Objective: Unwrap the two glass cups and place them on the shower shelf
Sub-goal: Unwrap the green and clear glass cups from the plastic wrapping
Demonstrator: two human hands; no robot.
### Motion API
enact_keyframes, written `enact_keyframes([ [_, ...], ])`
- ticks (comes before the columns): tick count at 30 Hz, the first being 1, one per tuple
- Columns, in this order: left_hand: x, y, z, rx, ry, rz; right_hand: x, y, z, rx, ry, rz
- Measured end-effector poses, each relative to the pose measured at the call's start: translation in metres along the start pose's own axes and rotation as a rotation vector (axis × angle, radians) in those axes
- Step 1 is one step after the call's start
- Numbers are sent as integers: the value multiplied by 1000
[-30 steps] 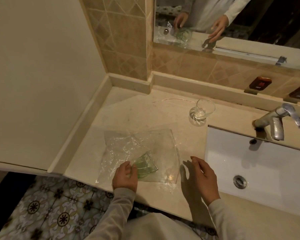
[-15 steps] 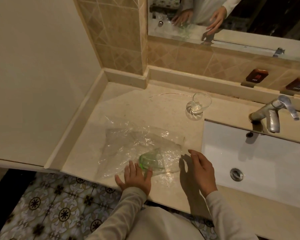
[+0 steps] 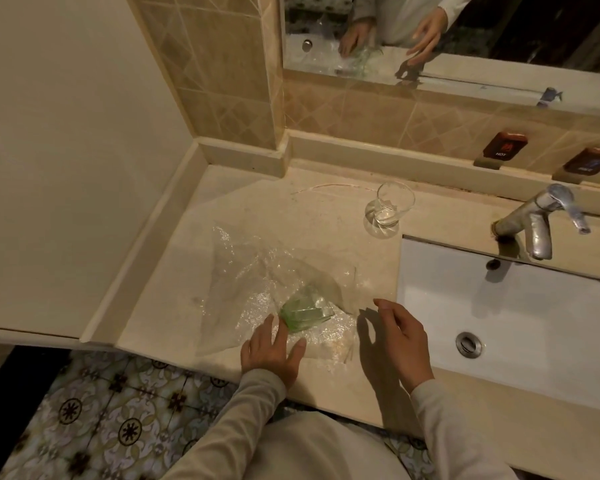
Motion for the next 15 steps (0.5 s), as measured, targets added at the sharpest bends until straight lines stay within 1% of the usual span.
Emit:
enact_keyframes([
  [1,-6,-5,2,64,-49,70,1,1,1,0,3,0],
  [2,-10,-10,5,122,-95,92,1,2,2,0,4,-4],
  [3,-13,-14,9,160,-111,31,1,4,4,2,3,-13],
  [4,-13,-15,13,171,-107,-83,2,5,6,6,0,-24],
  [5,-10,-15,17,183,-70,-257,3,6,8,8,-5,-39],
  [7,-1,-13,21,238,54,-603,5,8,12,13,-10,-72],
  [8,0,-12,20,272,80,-724,6,10,14,13,-6,-82],
  [9,-1,-10,21,288,86,-776,9,12,17,11,1,-83],
  [12,-3,-2,28,253,66,-637,12,15,21,13,7,-105],
  [15,-16,4,33,235,-85,-499,16,15,23,35,19,-121],
])
Point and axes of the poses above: each hand's wrist, its own z-axis towards the middle knuckle, its own x-axis out of the back of the hand, y = z × x, the point moved 8 cm from there along z, towards the middle knuckle, and after that the axes turned 11 degrees about -z, right-handed, at the moved point
